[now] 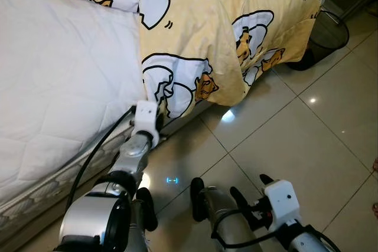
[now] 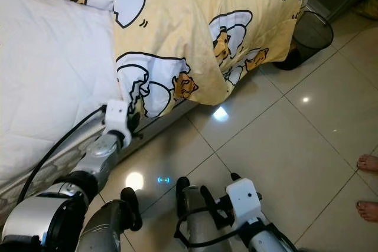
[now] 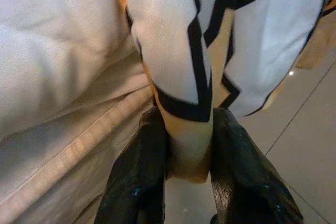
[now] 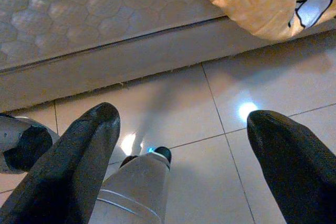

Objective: Clean up the room

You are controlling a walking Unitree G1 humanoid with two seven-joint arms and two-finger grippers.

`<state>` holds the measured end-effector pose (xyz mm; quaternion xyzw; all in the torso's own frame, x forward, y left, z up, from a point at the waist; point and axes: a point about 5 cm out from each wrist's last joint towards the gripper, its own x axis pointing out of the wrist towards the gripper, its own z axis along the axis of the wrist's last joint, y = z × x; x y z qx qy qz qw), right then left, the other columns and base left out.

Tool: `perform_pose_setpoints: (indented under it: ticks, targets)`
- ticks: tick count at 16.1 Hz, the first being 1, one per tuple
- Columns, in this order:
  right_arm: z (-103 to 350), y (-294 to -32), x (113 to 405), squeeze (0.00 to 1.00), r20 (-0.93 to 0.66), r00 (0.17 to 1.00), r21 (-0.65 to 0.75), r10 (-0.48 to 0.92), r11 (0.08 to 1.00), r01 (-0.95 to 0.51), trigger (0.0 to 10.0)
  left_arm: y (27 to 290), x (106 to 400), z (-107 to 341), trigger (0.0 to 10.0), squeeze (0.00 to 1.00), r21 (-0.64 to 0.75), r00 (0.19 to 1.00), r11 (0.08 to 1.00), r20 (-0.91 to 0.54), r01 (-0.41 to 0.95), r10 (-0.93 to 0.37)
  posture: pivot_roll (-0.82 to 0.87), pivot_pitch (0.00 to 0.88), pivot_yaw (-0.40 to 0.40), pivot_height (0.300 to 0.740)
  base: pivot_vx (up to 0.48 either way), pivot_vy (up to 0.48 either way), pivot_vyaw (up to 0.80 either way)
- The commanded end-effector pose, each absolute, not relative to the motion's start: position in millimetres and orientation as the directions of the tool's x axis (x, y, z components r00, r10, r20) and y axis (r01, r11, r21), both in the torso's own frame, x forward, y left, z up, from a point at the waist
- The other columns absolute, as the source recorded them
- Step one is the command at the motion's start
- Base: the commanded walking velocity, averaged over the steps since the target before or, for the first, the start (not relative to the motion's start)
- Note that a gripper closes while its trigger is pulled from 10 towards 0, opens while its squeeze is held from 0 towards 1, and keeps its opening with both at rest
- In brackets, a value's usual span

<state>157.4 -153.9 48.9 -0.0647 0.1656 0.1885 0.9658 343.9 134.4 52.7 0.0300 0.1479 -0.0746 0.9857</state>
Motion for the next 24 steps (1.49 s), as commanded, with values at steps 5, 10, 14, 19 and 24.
perform_pose_setpoints:
  ticks: [5, 10, 14, 19, 24]
  targets:
    - [40, -155, 157, 0.00, -0.383, 0.857, -0.045, 0.345, 0.919, -0.391, 10.0, 142, 332, 37, 10.0, 0.00, 0.054, 0.930, 0.988, -0.349, 0.148, -0.120, -0.33, 0.359, -0.099, 0.740, -0.049, 0.000, 0.00]
    - [39, -155, 157, 0.00, -0.384, 0.854, -0.048, 0.351, 0.916, -0.398, 10.0, 144, 333, 37, 10.0, 0.00, 0.046, 0.926, 0.991, -0.364, 0.127, -0.102, -0.34, 0.355, -0.103, 0.740, -0.246, 0.000, 0.00]
    - [38, -157, 159, 0.00, -0.385, 0.854, -0.054, 0.350, 0.916, -0.399, 10.0, 143, 334, 37, 10.0, 0.00, 0.056, 0.926, 0.990, -0.363, 0.131, -0.102, -0.34, 0.354, -0.105, 0.740, -0.480, 0.000, 0.00]
    - [36, -156, 157, 0.00, -0.394, 0.846, -0.049, 0.359, 0.911, -0.409, 10.0, 138, 328, 31, 10.0, 0.00, 0.075, 0.916, 0.984, -0.382, 0.164, -0.124, -0.33, 0.354, -0.103, 0.740, -0.192, 0.000, 0.00]
    - [35, -158, 161, 0.00, -0.397, 0.846, -0.049, 0.355, 0.912, -0.406, 10.0, 97, 306, 14, 10.0, 0.00, 0.128, 0.835, 0.880, -0.403, 0.457, -0.375, -0.33, 0.352, -0.106, 0.740, 0.000, 0.000, 0.00]
